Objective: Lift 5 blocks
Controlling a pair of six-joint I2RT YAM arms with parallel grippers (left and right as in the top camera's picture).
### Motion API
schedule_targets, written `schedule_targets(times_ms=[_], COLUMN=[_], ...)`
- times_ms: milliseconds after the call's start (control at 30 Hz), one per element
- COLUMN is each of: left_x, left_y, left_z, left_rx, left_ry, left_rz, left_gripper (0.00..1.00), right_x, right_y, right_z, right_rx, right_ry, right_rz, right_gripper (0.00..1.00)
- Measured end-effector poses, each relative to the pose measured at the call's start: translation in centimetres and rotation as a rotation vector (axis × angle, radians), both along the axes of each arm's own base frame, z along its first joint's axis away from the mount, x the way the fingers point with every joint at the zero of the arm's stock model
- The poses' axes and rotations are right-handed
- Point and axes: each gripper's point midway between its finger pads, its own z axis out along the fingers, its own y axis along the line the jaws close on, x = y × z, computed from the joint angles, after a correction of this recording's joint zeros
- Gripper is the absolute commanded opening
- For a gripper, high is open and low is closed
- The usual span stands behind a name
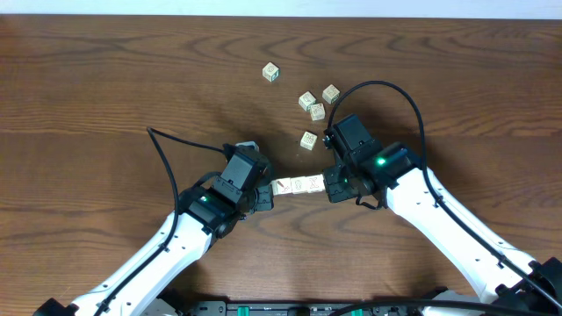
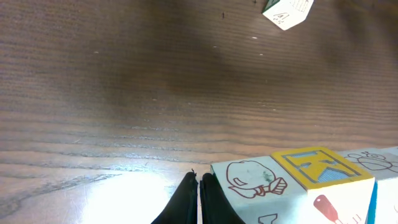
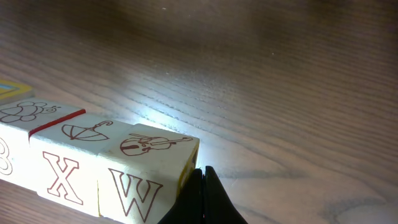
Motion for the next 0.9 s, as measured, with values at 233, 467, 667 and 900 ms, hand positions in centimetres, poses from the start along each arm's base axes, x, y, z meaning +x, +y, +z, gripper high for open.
schedule_targets(times_ms=[233,467,667,900], left_x=[0.2,0.5,0.6,0.9], left_y=[-0.1,-0.1,-0.1,-0.2], left_z=[0.4,0.9,1.2,1.7], left_rx=[-0.002,0.002,0.003,0.001], left_ry=[-0.006,-0.015,-0.017,-0.03], left_rz=[0.001,0.006,0.008,0.012], left_gripper=[0.07,0.07,0.07,0.07], right_x=[0.2,0.6,0.7,1.0], right_y=[0.0,0.0,0.0,0.0], right_z=[0.5,0.9,1.2,1.8], right_rx=[-0.004,-0.004,-0.002,-0.004], right_ry=[-0.01,-0.025,-0.034,-0.052], right_rz=[-0.003,-0.007,-0.01,-0.014], right_gripper=[0.01,0.01,0.01,0.01])
